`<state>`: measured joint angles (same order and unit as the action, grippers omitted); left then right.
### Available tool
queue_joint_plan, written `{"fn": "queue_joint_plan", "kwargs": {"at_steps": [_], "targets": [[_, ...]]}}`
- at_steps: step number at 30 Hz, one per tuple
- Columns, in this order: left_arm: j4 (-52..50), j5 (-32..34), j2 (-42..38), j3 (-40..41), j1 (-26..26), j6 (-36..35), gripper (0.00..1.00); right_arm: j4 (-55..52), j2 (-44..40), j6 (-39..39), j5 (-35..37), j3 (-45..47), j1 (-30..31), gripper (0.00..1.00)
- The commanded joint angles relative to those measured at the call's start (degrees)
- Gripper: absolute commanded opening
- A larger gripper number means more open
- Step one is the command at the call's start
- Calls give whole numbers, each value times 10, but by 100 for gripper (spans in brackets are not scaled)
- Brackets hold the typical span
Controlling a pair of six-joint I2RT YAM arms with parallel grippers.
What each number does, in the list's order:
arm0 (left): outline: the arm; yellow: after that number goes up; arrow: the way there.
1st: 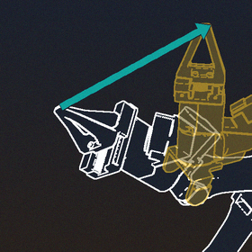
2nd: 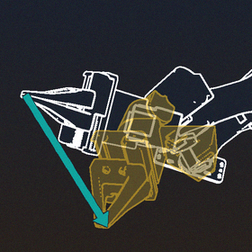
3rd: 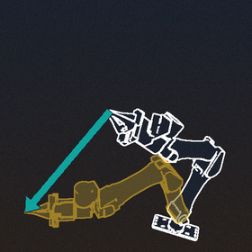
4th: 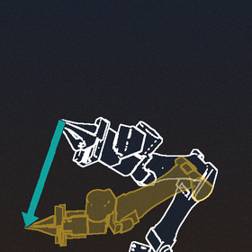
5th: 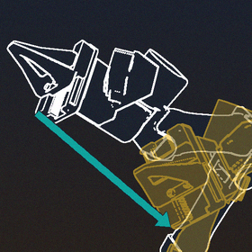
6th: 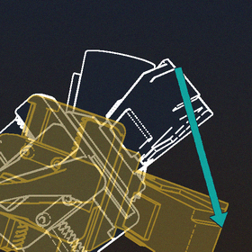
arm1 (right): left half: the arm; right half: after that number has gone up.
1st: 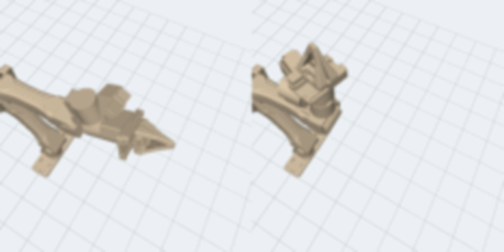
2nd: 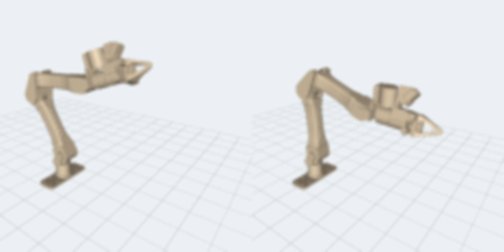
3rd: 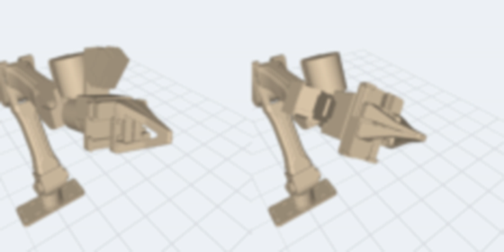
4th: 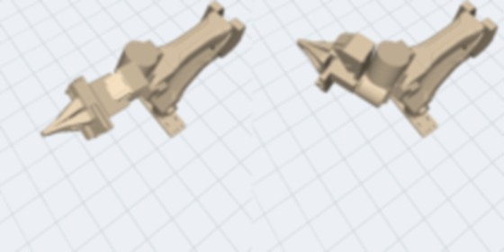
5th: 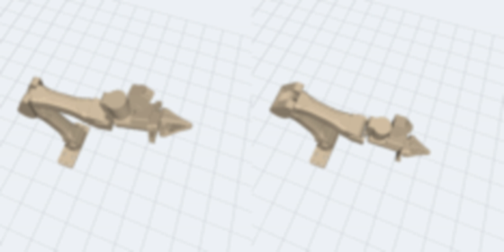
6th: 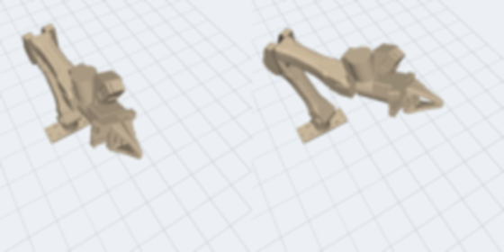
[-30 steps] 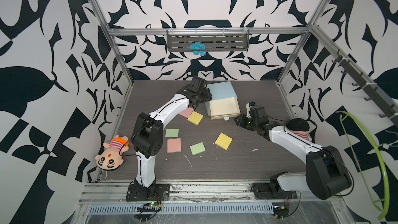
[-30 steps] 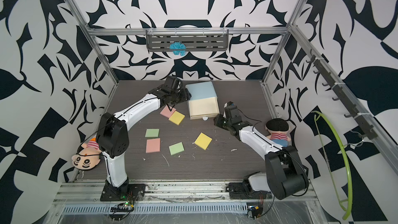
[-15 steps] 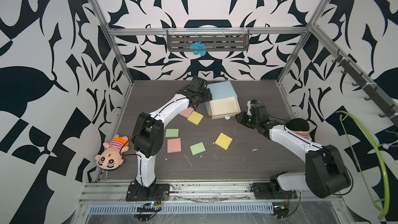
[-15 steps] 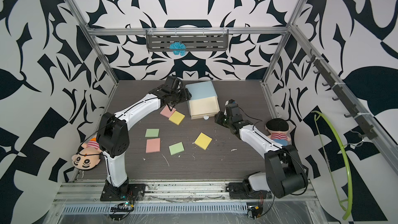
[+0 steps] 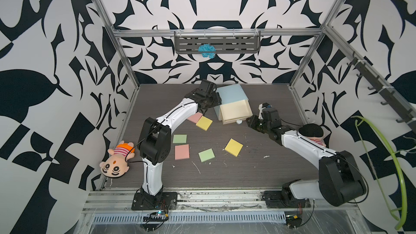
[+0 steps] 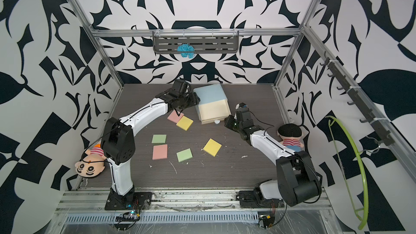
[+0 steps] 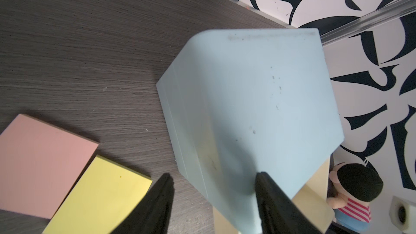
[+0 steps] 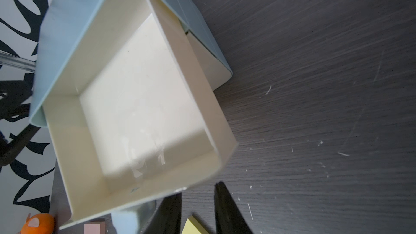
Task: Please put the sticky notes in the drawer by color
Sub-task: Open the drawer in the storage box.
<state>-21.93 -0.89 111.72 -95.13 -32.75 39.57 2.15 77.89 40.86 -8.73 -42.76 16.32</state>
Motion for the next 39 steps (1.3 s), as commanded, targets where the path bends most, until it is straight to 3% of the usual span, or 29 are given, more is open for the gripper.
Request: {"fn": "queue_joint_plan", "kwargs": {"at_steps": [1,10,23,30,34,39], "targets": [[-15,4,13,3,2,-3,63,57,-23,8,14,-2,-4,28],[-15,-1,13,-1,2,-2,63,60,-37,0,20,9,-5,26],[-17,9,-64,10,-2,-24,70,-30,-180,-80,-44,51,-5,53],[-29,90,-190,110,-2,-51,84,-25,-200,-137,-94,43,26,65],[-69,157,-263,187,-1,-54,99,-18,-179,-174,-109,25,83,66],[-144,197,-356,297,-1,-51,99,-21,-142,-226,-106,-2,161,80]]}}
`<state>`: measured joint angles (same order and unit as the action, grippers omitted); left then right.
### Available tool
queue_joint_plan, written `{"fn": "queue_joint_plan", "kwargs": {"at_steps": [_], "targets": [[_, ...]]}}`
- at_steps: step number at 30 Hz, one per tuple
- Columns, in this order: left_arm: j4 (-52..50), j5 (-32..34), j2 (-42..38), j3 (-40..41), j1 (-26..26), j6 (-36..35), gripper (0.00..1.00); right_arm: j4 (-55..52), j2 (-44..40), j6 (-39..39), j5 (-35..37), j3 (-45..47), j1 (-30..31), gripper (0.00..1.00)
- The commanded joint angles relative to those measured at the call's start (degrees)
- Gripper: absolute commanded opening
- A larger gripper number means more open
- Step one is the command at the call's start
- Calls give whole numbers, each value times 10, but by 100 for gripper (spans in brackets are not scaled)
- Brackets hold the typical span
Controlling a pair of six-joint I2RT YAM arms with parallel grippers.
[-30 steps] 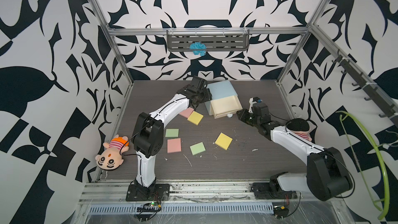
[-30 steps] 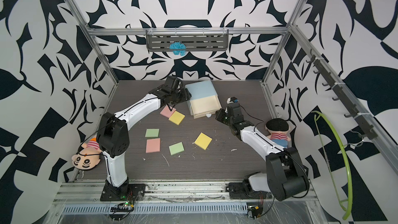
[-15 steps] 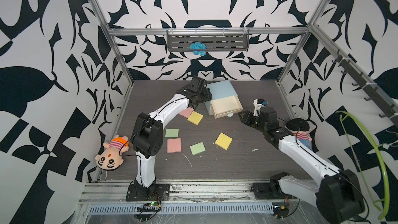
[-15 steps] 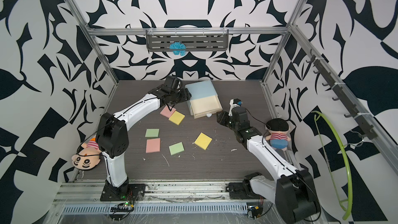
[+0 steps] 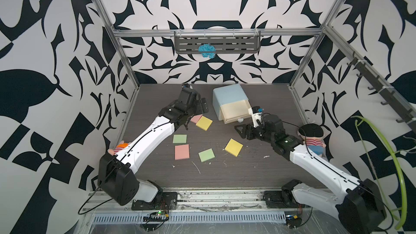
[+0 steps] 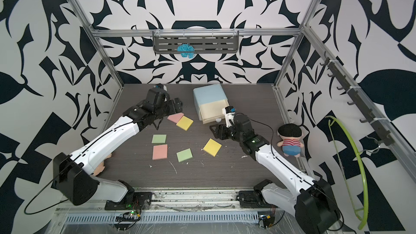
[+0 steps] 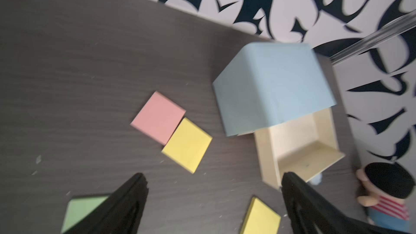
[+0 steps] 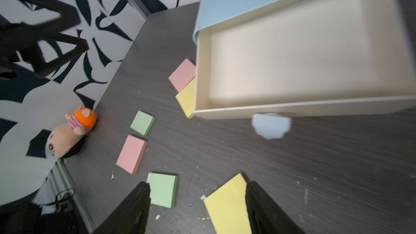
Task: Please put the sticky notes in the drawer by color
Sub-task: Open the drawer in the storage box, then pick up the sticky notes from the center of the board.
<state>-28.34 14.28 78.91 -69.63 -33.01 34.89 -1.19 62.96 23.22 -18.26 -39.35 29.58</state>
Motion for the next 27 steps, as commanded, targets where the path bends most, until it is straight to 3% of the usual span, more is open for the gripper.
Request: {"fn": "queue_joint_plan", "kwargs": {"at_steps": [1,4,11,15,27], "targets": [[-104,46,-44,62,1,5,99,13,15,-59,-10,-41,41,83],[-163,35,-88,122,0,40,99,17,39,-89,-7,-52,77,89],[-230,27,-132,228,-6,93,99,19,91,-101,14,-76,114,91],[-238,34,-108,246,-6,90,99,21,102,-97,22,-77,117,91],[-124,13,32,237,-4,57,99,26,116,-81,36,-70,118,91]]}}
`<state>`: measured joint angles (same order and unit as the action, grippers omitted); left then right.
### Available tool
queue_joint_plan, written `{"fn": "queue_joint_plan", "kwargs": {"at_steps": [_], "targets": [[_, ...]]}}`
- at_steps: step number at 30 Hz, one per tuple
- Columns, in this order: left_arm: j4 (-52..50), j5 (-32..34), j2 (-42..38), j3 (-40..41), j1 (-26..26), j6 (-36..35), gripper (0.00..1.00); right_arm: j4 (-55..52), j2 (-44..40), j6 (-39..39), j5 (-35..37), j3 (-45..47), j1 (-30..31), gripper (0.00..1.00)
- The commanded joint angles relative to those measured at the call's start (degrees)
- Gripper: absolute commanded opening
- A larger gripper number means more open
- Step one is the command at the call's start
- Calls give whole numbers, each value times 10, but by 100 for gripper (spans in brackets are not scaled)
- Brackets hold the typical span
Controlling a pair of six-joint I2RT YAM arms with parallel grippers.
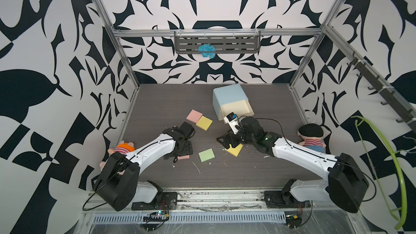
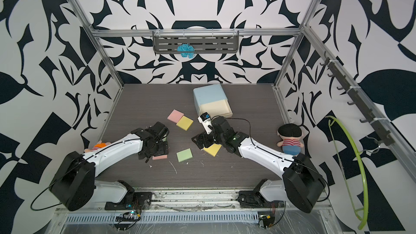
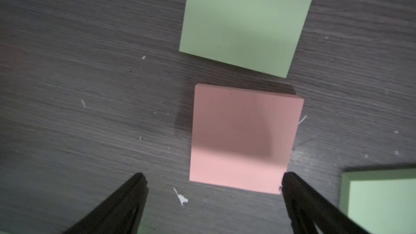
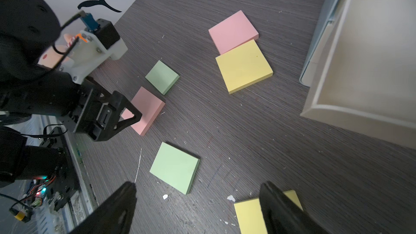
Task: Please put the sticky notes in the drawer by color
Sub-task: Pick up the sticky notes from the center of the board.
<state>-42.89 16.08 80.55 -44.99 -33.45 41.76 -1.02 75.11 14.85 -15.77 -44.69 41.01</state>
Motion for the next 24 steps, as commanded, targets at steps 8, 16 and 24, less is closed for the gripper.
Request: {"fn": "queue_joint_plan", "kwargs": {"at_steps": [8,16,24], "targets": [[89,-70,47,4,16,-38,100,26,3,5,16,-15,3,91],[75,-45,76,5,18,-32,99,29,21,6,17,-25,3,90],[65,-31,80,8,18,-27,93,28,31,11,17,-30,3,90]]}}
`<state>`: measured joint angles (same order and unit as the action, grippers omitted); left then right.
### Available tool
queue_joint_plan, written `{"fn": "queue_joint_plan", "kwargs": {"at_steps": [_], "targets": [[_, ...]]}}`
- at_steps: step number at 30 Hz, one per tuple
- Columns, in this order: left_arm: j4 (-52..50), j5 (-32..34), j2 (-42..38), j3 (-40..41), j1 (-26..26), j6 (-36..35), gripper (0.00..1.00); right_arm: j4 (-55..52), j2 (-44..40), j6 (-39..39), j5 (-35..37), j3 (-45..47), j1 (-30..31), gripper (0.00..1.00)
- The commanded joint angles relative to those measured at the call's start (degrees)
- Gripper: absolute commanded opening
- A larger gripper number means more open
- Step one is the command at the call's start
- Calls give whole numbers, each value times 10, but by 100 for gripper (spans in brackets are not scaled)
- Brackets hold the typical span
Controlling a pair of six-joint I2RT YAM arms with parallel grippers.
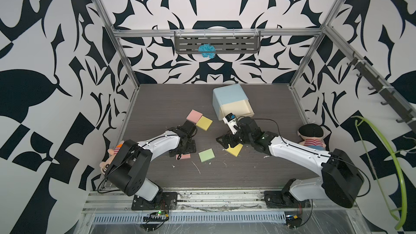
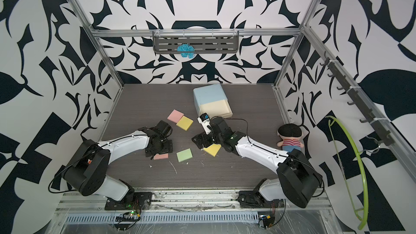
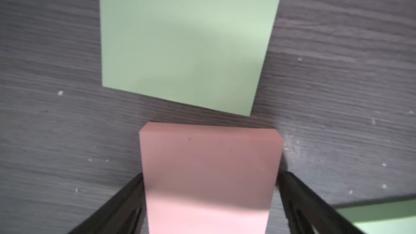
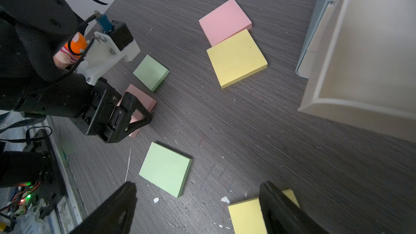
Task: Please put the sticky notes in the drawer by color
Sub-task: Pick up the sticky notes from the center of the board.
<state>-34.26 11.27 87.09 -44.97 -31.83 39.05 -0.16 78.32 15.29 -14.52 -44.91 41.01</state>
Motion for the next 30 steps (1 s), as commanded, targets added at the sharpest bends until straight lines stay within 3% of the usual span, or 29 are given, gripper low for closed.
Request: {"fn": "queue_joint_plan", "kwargs": {"at_steps": [1,11,12,21,30], "targets": [[-24,19,15,8,3,0,91,19,0,7,5,-29,3,90],[-22,9,1,7,2,11,86,18,17,14,3,-43,3,90],[-22,8,2,7,2,12,82,18,17,14,1,-43,3,90],[-23,0,-4,-4,2,18,81,20,19,33,-10,-46,3,89],[-45,-32,-61,-37,2,49,82,151,9,161,-48,21,24,88]]}}
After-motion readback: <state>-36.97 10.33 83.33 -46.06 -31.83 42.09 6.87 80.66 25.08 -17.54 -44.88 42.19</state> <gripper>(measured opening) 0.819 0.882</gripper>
